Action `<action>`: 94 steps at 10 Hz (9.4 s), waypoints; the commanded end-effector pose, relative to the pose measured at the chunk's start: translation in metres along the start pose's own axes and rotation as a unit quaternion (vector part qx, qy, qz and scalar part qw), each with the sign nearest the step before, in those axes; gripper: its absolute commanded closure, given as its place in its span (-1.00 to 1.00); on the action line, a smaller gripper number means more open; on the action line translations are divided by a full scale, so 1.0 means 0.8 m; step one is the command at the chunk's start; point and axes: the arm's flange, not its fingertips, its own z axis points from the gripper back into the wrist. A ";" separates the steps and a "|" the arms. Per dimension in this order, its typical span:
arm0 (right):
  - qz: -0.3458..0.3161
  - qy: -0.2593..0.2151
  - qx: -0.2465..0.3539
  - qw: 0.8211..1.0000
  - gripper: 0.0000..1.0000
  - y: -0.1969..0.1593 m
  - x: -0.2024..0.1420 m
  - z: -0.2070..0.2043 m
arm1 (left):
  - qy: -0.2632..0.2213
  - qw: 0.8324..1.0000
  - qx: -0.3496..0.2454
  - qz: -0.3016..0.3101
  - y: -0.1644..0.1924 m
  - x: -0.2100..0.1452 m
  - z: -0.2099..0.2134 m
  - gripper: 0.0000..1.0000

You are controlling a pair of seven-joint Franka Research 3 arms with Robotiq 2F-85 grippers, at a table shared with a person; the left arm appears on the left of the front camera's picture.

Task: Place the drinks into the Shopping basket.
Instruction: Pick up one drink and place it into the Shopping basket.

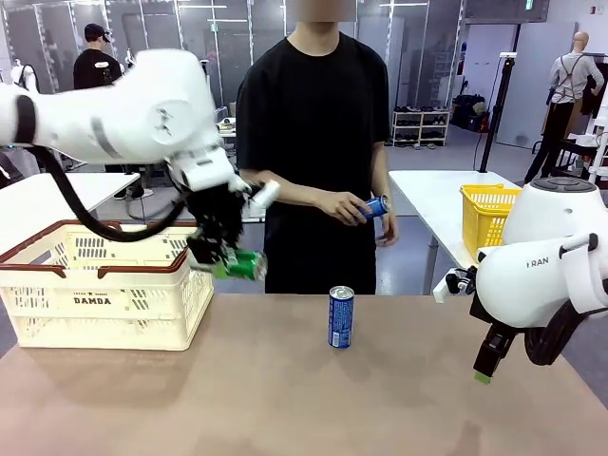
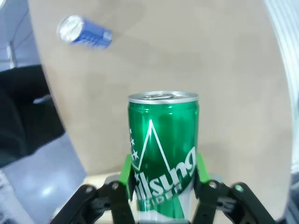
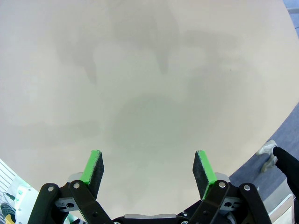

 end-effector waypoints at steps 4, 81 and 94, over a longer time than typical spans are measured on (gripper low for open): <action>0.000 0.002 -0.001 1.000 -0.92 0.000 -0.001 0.001 | -0.044 0.981 0.088 0.170 0.010 -0.223 0.057 -0.15; 0.000 0.002 -0.001 1.000 -0.92 0.000 -0.001 0.001 | 0.078 0.997 0.019 0.013 0.026 -0.232 0.023 -1.00; 0.000 0.002 -0.001 1.000 -0.92 0.000 -0.001 0.001 | -0.023 0.984 0.019 -0.177 0.139 0.028 -0.023 -1.00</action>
